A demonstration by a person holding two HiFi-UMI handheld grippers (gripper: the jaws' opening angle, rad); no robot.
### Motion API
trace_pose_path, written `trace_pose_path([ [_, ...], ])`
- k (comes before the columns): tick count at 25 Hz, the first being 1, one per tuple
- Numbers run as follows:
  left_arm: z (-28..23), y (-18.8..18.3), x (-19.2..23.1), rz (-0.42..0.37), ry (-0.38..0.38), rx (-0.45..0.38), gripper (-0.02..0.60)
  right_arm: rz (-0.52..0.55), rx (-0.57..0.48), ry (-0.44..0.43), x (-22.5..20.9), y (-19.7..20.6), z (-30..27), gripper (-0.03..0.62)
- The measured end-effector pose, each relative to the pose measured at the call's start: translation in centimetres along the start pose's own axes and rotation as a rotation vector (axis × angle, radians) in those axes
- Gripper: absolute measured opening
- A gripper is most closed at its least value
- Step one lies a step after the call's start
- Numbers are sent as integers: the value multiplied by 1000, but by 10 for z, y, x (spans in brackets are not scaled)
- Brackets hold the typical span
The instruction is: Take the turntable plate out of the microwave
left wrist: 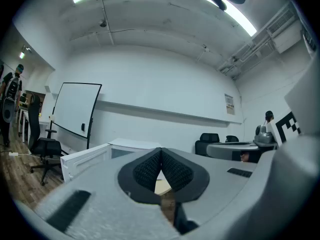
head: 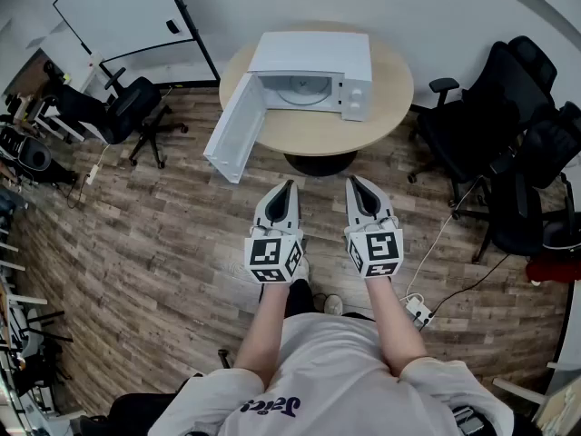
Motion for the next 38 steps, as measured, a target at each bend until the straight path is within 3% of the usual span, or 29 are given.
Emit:
trace_pose_path([
  [4,-14,0,11,15,-2,9,15,-15,4,2,-2,1,-15,15],
  [9,-34,-6,29,87,28,3,15,-125,-15,-6,-6,4,-40,16],
  [14,-61,-14,53,161,50,-10,15,-120,-4,6,-8,4,-72,17],
  [23,-124,1,107,162,99,95,15,-109,3,-6,-1,-1,-155,17],
  [31,-157,-8,169,154,113,83,15,-117,7,5,20,5,-222,17],
  [38,-187,4,185,162,139,103,15,-128,50,34,17,24,-258,17],
])
Point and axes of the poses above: the fingertips, and each gripper's own axes: z backward along the fingers, x to its left, y out of its underside, the point moved 4 cm from there along z, backward along the fingers, and after that the axes turned 5 degrees about z, right-handed, at the moved point
